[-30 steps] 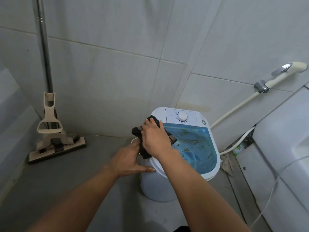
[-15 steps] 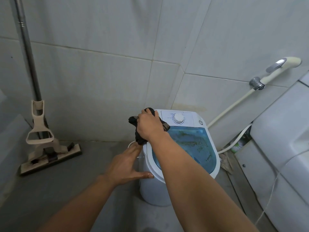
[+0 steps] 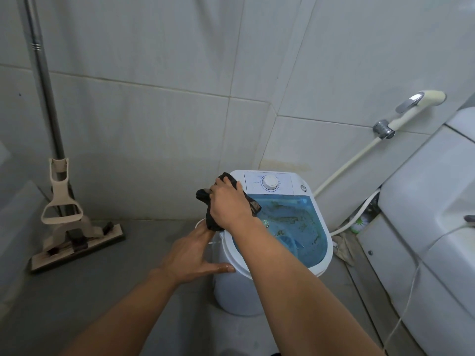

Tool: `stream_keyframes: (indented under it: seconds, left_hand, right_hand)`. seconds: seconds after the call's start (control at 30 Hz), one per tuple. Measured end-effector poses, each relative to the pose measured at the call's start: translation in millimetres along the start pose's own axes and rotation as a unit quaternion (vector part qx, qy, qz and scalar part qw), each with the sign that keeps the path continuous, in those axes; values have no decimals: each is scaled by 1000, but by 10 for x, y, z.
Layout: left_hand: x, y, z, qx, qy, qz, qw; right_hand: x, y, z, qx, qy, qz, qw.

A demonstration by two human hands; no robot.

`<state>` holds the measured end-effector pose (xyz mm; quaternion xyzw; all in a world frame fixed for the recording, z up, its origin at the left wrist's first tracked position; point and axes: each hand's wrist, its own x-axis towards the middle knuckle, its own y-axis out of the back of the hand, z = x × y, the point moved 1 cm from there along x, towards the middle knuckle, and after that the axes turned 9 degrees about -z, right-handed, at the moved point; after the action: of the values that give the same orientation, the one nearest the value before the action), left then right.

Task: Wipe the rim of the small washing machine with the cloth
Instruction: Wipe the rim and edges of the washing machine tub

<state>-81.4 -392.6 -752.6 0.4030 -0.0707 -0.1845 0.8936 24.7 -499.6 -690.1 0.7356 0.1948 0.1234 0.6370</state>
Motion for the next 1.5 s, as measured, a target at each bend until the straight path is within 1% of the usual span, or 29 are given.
stream_keyframes:
  seconds: [0.3, 0.43, 0.53, 0.63, 0.73, 1.1, 1.33, 1.5]
  left_hand:
    - [-6, 10, 36, -8, 11, 5, 1000]
    - [-24, 41, 126, -26, -9, 28, 999]
    - [-28, 45, 172, -20, -10, 35, 999]
    - [-7, 3, 125, -1, 13, 26, 1000]
    - [15, -14, 97, 5, 26, 18, 999]
    - [12, 2, 118, -2, 36, 6, 999]
    - [-1, 16, 143, 1, 38, 1, 999]
    - [2, 25, 158, 6, 42, -2, 999]
  right_hand:
    - [-279, -83, 8, 7, 16, 17, 1000]
    - [-73, 49, 64, -6, -7, 18, 1000]
    - [154, 204, 206, -11, -48, 30, 998]
    - [275, 346, 430, 30, -91, 43, 995]
    - [293, 422, 545, 73, -106, 40, 991]
    - [-76, 413, 424, 109, -95, 87, 986]
    - [-212, 342, 466, 115, -96, 60, 987]
    - [-355, 452, 586, 97, -87, 32, 991]
